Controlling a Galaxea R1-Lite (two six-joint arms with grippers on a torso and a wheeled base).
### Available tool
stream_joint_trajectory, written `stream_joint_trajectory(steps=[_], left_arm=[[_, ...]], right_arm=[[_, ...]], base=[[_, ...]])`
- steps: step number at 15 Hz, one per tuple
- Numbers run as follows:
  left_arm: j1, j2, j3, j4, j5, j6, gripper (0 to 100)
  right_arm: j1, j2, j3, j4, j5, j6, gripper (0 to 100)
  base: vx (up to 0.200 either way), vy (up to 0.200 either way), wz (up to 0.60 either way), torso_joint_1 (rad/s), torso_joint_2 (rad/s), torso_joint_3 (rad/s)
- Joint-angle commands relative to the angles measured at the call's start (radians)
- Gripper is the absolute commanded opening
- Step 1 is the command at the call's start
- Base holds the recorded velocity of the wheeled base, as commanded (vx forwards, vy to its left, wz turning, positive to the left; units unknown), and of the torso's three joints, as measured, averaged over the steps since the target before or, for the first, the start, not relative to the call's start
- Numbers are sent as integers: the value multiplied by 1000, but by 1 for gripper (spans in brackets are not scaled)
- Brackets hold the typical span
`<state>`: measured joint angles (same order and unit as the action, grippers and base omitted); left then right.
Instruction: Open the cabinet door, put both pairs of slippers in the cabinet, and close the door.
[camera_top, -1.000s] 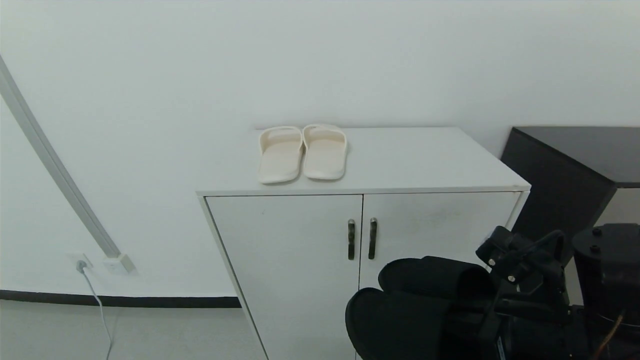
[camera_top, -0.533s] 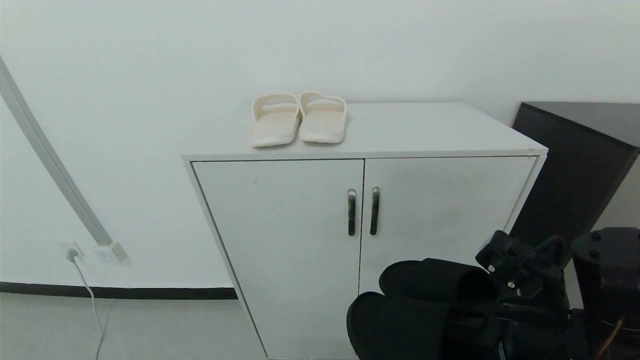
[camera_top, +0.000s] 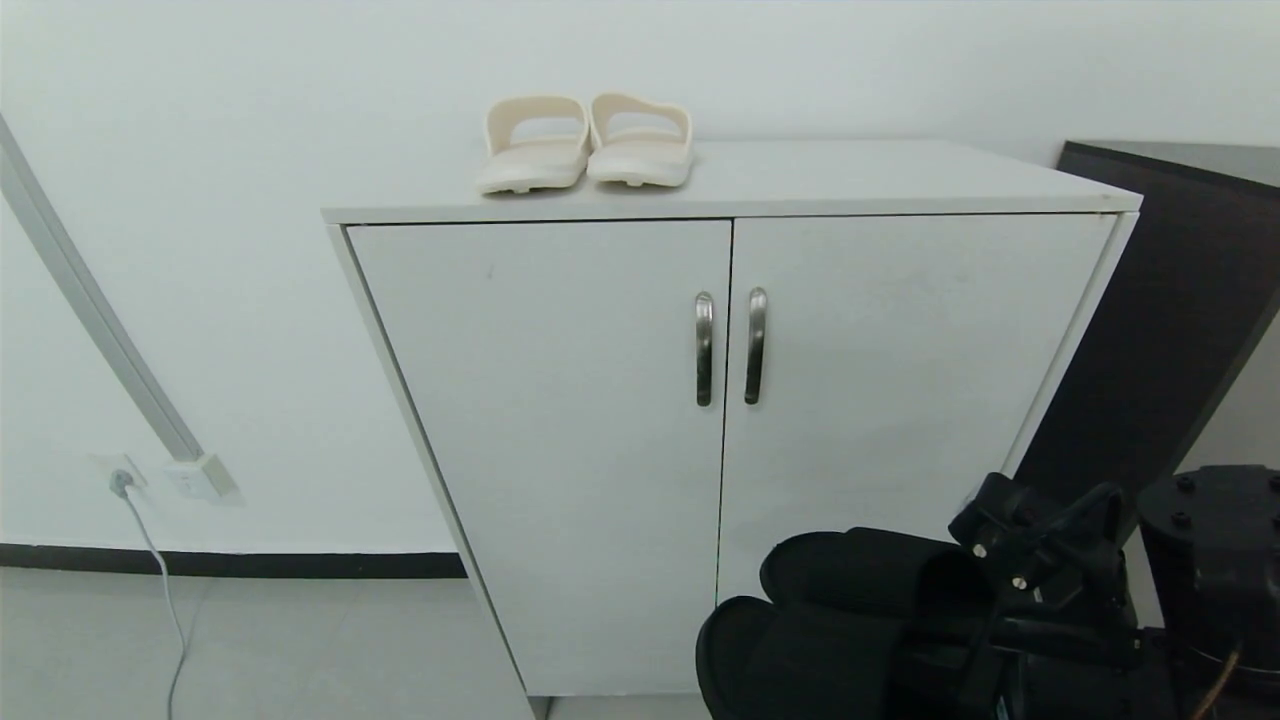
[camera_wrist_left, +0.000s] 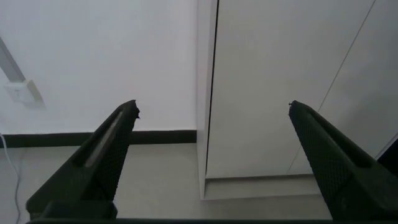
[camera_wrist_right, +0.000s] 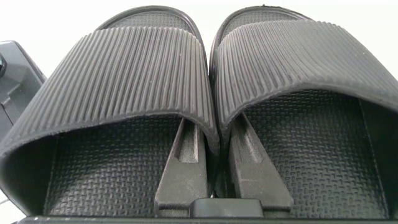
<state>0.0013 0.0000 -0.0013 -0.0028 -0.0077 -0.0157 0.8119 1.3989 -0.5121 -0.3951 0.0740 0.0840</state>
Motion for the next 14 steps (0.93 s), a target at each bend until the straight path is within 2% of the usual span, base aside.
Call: stream_joint_trajectory(steps=[1, 5, 6, 7, 8, 9, 10, 12, 14], left_arm=[[0, 2, 0, 0, 2, -1, 100], [0, 0, -2, 0, 9, 2, 100], [0, 8, -5, 0, 8, 23, 100], [0, 32, -11, 0, -3, 62, 100], [-4, 132, -88, -3, -46, 54, 100], [-4, 175, -141, -3, -71, 25, 100], [-4, 302, -256, -2, -155, -18, 100], [-6, 482, -350, -25, -236, -15, 100], [-20, 606, -434, -72, -370, -15, 100]], right_arm=[[1, 5, 1, -1, 1, 0, 0], [13, 5, 9, -1, 1, 0, 0], [15, 5, 11, -1, 1, 0, 0], [15, 5, 9, -1, 1, 0, 0], [15, 8, 9, -2, 1, 0, 0], [15, 6, 11, -1, 1, 0, 0], [15, 5, 12, -1, -2, -9, 0], [15, 5, 21, -1, -5, -43, 0], [15, 8, 23, -4, -2, -46, 0]], base=[[0, 0, 0, -27, 437, 417], [0, 0, 0, -1, 69, 64], [0, 0, 0, 0, 0, 0], [0, 0, 0, 0, 0, 0], [0, 0, 0, 0, 0, 0], [0, 0, 0, -7, 85, 134], [0, 0, 0, -2, 183, 124], [0, 0, 0, 2, 83, 63], [0, 0, 0, 0, 0, 0]])
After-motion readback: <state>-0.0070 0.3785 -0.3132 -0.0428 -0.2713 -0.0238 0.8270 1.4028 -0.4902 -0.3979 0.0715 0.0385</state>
